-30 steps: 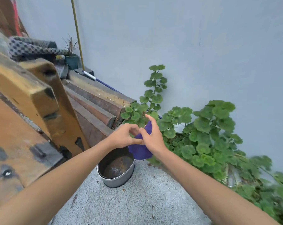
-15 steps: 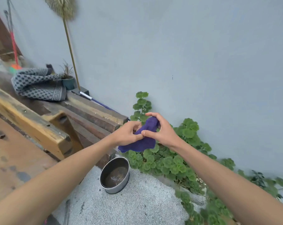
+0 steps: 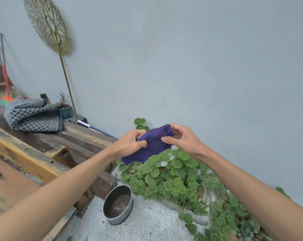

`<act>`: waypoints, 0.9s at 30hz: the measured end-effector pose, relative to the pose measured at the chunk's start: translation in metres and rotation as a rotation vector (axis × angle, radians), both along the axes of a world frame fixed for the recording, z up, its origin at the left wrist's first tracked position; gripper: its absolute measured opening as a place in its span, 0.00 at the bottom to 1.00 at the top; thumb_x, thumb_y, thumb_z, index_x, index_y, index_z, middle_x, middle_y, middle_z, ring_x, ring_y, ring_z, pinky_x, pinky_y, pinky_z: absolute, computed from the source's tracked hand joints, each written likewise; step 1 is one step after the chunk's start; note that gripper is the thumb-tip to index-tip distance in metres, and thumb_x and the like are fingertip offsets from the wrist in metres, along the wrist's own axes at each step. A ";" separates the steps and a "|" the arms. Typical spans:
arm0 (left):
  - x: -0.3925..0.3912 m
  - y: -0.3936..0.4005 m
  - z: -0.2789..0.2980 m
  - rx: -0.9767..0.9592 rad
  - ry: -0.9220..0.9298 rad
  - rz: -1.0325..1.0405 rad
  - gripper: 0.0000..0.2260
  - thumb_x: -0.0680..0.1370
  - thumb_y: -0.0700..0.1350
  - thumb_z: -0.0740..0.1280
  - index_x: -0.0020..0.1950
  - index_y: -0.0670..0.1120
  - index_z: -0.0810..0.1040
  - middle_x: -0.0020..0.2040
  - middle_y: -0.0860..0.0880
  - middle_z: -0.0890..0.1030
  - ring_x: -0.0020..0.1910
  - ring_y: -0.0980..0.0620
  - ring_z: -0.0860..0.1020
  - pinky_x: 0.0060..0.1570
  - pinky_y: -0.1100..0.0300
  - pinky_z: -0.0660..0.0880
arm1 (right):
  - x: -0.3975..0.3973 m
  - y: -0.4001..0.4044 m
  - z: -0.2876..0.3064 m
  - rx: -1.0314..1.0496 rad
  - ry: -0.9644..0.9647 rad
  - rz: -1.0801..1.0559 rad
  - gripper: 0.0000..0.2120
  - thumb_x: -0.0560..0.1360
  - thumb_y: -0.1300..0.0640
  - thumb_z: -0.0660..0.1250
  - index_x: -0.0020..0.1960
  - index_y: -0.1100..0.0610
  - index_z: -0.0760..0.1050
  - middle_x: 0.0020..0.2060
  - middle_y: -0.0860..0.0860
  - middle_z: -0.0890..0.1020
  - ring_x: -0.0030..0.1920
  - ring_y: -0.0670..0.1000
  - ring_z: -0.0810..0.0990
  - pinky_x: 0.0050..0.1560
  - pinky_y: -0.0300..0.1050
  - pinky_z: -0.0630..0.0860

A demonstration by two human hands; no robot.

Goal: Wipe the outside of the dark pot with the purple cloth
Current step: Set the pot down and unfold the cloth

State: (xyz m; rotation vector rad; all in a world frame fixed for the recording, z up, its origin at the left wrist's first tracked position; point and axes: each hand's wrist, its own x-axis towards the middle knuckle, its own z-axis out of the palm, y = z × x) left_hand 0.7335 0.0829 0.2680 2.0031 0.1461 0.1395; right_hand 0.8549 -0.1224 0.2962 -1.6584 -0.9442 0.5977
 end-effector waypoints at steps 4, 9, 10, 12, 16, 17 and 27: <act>-0.008 -0.018 0.013 -0.148 -0.035 -0.084 0.11 0.67 0.37 0.61 0.43 0.30 0.70 0.36 0.44 0.69 0.36 0.48 0.65 0.33 0.57 0.60 | -0.011 -0.013 0.016 0.092 0.066 -0.042 0.05 0.77 0.65 0.71 0.52 0.60 0.78 0.47 0.51 0.85 0.47 0.47 0.85 0.48 0.39 0.78; -0.019 -0.038 0.013 -0.304 -0.025 -0.211 0.18 0.70 0.40 0.71 0.44 0.27 0.69 0.38 0.40 0.67 0.38 0.44 0.64 0.36 0.54 0.61 | -0.018 -0.026 0.028 0.130 0.093 0.026 0.09 0.72 0.63 0.68 0.52 0.64 0.76 0.43 0.53 0.82 0.45 0.50 0.80 0.47 0.40 0.77; -0.019 -0.040 0.013 -0.331 -0.021 -0.226 0.20 0.71 0.41 0.73 0.45 0.27 0.68 0.39 0.39 0.68 0.40 0.44 0.66 0.40 0.52 0.64 | -0.019 -0.028 0.032 0.139 0.099 0.027 0.09 0.72 0.64 0.67 0.51 0.63 0.77 0.42 0.53 0.82 0.45 0.50 0.80 0.47 0.40 0.77; -0.018 -0.044 0.014 -0.366 -0.030 -0.206 0.18 0.72 0.39 0.76 0.41 0.34 0.66 0.39 0.38 0.68 0.41 0.43 0.67 0.43 0.49 0.65 | -0.018 -0.033 0.036 0.149 0.114 0.020 0.09 0.71 0.65 0.66 0.51 0.61 0.78 0.43 0.53 0.82 0.46 0.51 0.80 0.48 0.44 0.77; -0.014 -0.042 0.020 -0.263 -0.070 -0.088 0.23 0.70 0.39 0.79 0.39 0.48 0.63 0.35 0.47 0.69 0.37 0.47 0.63 0.34 0.54 0.62 | -0.015 -0.044 0.034 0.123 0.142 -0.035 0.12 0.70 0.65 0.63 0.50 0.57 0.80 0.45 0.54 0.83 0.46 0.54 0.80 0.51 0.51 0.76; -0.013 -0.041 0.020 -0.229 -0.066 -0.079 0.22 0.70 0.40 0.79 0.40 0.48 0.64 0.34 0.48 0.71 0.35 0.48 0.64 0.33 0.55 0.63 | -0.015 -0.047 0.033 0.106 0.128 -0.048 0.12 0.69 0.64 0.63 0.49 0.56 0.80 0.43 0.54 0.82 0.45 0.54 0.79 0.49 0.51 0.75; 0.003 -0.046 0.035 -0.006 -0.025 -0.072 0.12 0.70 0.46 0.78 0.43 0.41 0.80 0.40 0.38 0.83 0.37 0.49 0.80 0.38 0.50 0.74 | -0.008 -0.060 0.020 0.109 0.048 -0.183 0.07 0.78 0.58 0.73 0.50 0.62 0.83 0.41 0.50 0.86 0.41 0.45 0.83 0.44 0.36 0.78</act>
